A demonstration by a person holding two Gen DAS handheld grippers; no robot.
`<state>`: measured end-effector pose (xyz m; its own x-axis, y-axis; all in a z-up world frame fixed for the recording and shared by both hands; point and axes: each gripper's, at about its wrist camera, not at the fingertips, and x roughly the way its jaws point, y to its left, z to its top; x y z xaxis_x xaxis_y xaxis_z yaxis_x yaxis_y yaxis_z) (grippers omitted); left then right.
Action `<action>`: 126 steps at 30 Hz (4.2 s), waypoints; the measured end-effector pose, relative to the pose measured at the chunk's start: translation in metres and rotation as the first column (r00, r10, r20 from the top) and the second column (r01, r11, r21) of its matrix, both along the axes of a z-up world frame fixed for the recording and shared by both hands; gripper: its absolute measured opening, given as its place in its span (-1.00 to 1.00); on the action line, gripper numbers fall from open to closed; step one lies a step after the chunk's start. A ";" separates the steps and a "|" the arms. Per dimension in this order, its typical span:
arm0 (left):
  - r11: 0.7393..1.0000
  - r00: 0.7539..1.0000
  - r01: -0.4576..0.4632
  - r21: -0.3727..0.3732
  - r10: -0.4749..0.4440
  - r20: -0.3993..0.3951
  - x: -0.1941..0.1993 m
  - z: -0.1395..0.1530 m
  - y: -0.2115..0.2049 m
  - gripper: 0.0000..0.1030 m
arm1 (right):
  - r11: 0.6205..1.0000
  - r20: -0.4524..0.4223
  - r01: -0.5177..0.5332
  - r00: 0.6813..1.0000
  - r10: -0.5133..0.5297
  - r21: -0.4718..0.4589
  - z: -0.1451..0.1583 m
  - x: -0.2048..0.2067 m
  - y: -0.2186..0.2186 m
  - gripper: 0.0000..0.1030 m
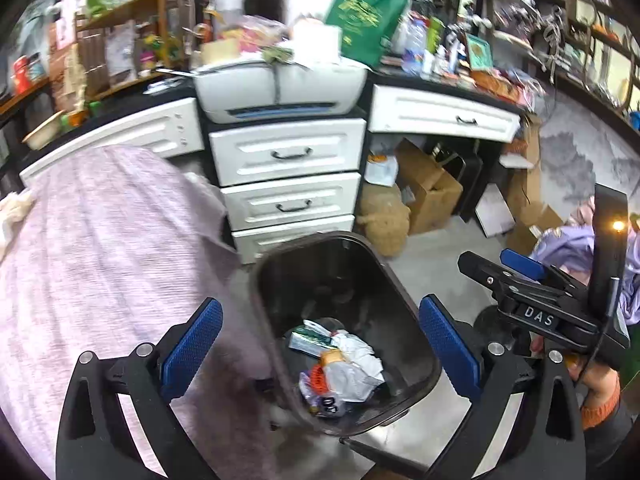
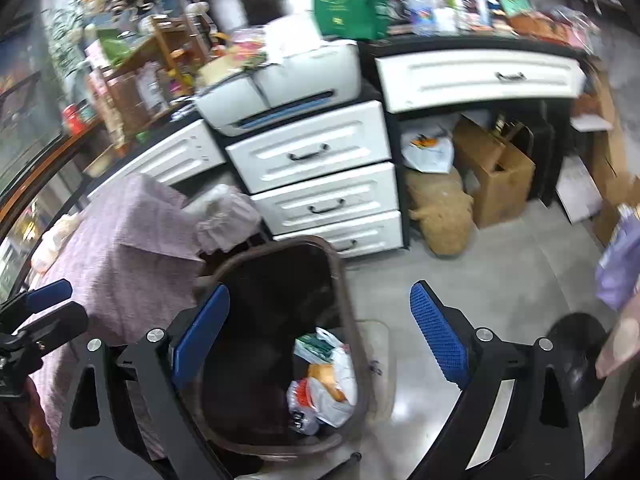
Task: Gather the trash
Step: 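Move both tools back over the table toward the bottle and paper bag, then grasp the white orange-labelled bottle with the right gripper while the left grasps the red-printed paper bag, then carry the bottle and paper bag over the black bin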
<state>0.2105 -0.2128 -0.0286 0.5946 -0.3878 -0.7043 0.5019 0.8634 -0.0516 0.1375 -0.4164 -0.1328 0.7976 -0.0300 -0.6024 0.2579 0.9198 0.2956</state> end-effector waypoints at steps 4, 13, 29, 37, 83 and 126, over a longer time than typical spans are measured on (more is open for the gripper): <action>0.999 0.999 -0.044 0.008 0.043 0.030 -0.006 0.018 0.035 0.89 | 0.996 0.028 -0.082 0.996 0.083 -0.027 0.022 0.014 0.032 0.76; 0.980 0.979 -0.195 0.034 0.193 0.066 0.005 0.030 0.130 0.89 | 0.922 0.080 -0.380 0.919 0.386 -0.080 0.068 0.059 0.132 0.76; 0.864 0.864 -0.502 -0.029 0.503 0.038 0.077 0.041 0.365 0.89 | 0.557 -0.002 -0.827 0.559 0.829 -0.074 0.098 0.188 0.354 0.76; 0.739 0.734 -0.673 0.024 0.662 0.151 0.090 0.063 0.430 0.89 | 0.223 -0.133 -0.928 0.272 0.953 -0.300 0.110 0.242 0.489 0.76; 0.770 0.793 -0.608 -0.192 0.599 -0.111 0.276 0.021 0.448 0.89 | 0.151 -0.247 -0.973 0.192 0.950 -0.175 0.089 0.288 0.485 0.23; 0.855 0.866 -0.473 -0.213 0.495 0.063 0.079 0.066 0.275 -0.73 | 0.542 0.064 -0.829 0.538 0.840 -0.139 0.103 0.107 0.285 0.23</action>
